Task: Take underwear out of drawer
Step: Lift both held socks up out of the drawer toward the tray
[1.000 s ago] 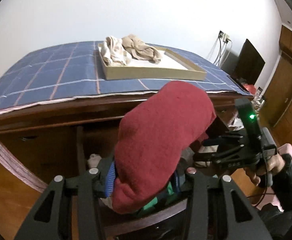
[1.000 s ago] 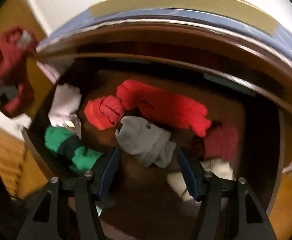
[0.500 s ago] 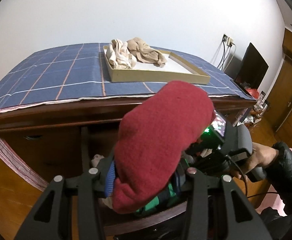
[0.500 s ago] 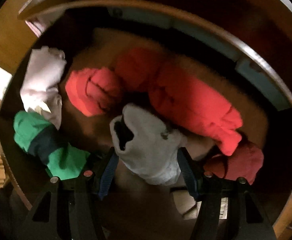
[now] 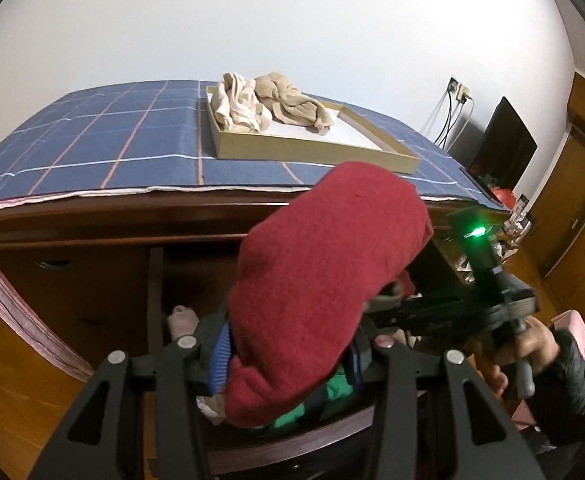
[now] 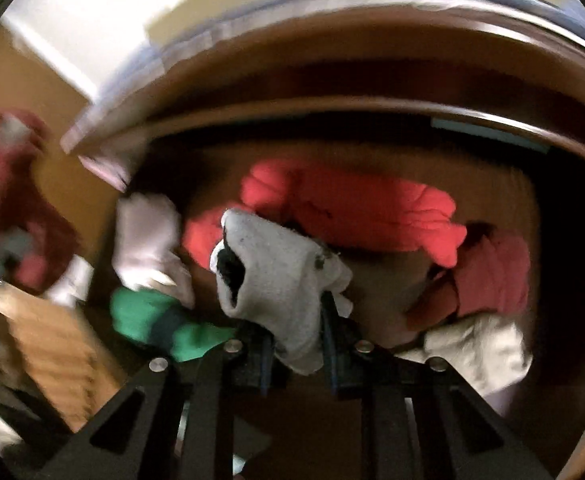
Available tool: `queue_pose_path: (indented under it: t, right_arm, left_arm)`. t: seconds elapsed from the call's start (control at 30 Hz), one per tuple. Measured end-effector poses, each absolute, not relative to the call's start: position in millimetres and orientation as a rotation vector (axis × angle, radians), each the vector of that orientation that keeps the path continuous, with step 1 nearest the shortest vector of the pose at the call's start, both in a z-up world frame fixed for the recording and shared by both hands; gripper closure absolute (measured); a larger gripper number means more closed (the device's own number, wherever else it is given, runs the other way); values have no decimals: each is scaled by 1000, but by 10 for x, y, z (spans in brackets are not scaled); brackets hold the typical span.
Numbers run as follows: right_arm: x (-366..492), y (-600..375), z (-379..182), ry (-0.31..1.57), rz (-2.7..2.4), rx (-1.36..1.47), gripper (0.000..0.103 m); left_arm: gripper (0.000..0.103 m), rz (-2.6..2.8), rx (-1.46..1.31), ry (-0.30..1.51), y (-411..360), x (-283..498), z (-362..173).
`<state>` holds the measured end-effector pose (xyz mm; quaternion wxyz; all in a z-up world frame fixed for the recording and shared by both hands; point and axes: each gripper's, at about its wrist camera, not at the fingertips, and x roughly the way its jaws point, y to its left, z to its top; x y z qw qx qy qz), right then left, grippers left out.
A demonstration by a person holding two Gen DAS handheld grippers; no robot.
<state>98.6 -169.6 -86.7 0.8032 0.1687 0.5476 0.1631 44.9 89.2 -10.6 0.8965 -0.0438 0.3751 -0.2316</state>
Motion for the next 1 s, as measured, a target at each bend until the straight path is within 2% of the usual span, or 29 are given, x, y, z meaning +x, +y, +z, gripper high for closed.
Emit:
queue_pose_path:
  t: [0.17, 0.53, 1.0]
  right_arm:
    - [784, -1913, -567, 1081, 339, 566, 81]
    - [528, -2287, 2, 914, 257, 652, 81]
    - [1117, -2377, 406, 785, 218, 655, 81]
  left_arm:
    - [59, -478, -99, 757, 749, 445, -67]
    - [59, -462, -109, 718, 435, 602, 48]
    - [59, -422, -109, 669, 214, 1010, 293]
